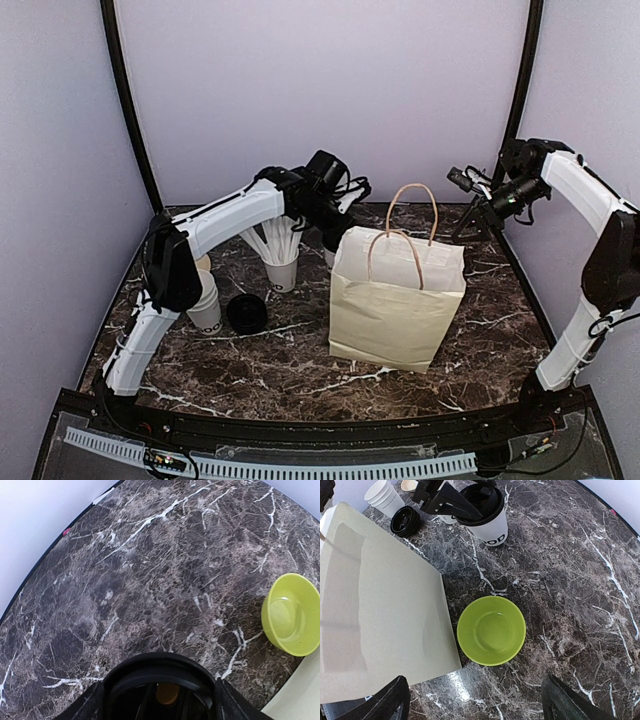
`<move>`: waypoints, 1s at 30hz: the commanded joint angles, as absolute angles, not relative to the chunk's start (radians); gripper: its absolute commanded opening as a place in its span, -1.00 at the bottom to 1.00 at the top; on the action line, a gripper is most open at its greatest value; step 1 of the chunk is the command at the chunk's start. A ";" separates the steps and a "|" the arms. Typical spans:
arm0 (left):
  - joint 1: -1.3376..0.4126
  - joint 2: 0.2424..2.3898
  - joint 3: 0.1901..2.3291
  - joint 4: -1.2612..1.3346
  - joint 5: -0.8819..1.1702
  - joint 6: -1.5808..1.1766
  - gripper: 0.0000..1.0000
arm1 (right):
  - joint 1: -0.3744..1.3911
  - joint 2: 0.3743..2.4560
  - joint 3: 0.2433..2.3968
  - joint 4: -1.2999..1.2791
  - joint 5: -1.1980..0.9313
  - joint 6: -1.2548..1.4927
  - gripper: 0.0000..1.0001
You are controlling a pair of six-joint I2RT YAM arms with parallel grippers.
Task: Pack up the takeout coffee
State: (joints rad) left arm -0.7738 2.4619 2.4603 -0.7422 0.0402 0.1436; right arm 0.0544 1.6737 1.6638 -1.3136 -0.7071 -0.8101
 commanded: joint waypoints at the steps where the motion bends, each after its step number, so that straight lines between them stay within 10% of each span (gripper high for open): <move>1: -0.796 2.324 2.477 -0.726 0.025 0.171 0.38 | 0.061 1.661 1.661 -1.316 -0.730 -0.807 0.82; 13: -0.830 2.148 2.451 -0.735 -0.025 0.209 0.37 | 0.061 1.658 1.684 -1.320 -0.739 -0.810 0.82; 30: -0.896 1.729 1.838 -0.866 -0.090 0.092 0.27 | 0.062 1.595 1.633 -1.290 -0.772 -0.834 0.82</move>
